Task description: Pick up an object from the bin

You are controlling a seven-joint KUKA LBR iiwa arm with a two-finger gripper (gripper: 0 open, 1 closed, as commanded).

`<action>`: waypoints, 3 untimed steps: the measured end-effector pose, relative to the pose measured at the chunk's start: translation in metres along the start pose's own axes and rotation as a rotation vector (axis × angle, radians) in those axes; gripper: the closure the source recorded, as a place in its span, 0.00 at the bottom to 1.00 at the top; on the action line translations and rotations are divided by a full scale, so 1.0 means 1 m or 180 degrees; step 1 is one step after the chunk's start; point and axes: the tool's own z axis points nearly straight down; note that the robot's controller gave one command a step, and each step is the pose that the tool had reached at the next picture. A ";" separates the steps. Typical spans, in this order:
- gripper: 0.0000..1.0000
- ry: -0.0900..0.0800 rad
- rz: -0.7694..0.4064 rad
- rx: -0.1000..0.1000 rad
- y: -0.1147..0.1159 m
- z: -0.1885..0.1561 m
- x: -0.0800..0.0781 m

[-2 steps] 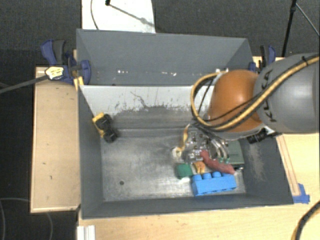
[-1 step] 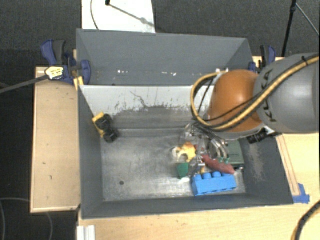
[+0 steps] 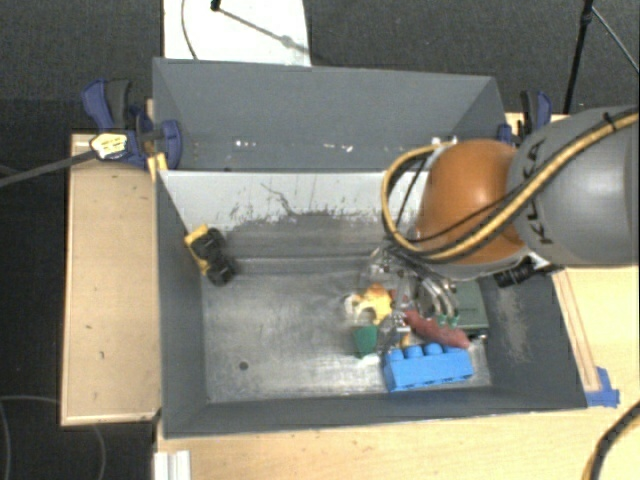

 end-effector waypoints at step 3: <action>1.00 -0.0017 0.0315 0.0003 -0.032 0.043 0.002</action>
Offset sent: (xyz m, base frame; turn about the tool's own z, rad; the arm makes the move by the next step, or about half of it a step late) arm 0.0000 0.0000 0.0000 0.0000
